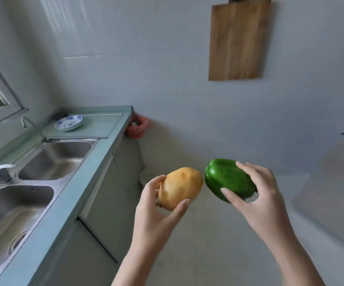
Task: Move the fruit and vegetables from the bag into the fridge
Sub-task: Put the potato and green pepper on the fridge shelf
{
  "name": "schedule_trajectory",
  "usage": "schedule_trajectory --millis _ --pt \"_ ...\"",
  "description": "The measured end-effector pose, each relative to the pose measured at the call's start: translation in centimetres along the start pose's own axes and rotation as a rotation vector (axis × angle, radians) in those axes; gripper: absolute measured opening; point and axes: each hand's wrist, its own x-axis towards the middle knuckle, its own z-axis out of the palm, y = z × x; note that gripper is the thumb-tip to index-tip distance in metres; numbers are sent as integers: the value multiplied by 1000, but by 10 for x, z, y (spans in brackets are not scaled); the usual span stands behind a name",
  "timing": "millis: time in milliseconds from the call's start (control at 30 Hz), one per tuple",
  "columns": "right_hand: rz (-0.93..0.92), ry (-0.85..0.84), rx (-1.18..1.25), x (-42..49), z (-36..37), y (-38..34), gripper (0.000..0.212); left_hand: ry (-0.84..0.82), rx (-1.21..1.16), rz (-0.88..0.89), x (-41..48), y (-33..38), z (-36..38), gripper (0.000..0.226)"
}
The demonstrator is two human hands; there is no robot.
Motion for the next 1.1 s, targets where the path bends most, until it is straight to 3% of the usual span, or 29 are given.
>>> schedule_trajectory --millis 600,1100 --pt "371 316 -267 6 -152 157 57 -508 -117 135 68 51 265 50" --pt "522 516 -521 130 -230 272 60 -846 -382 175 209 109 484 47"
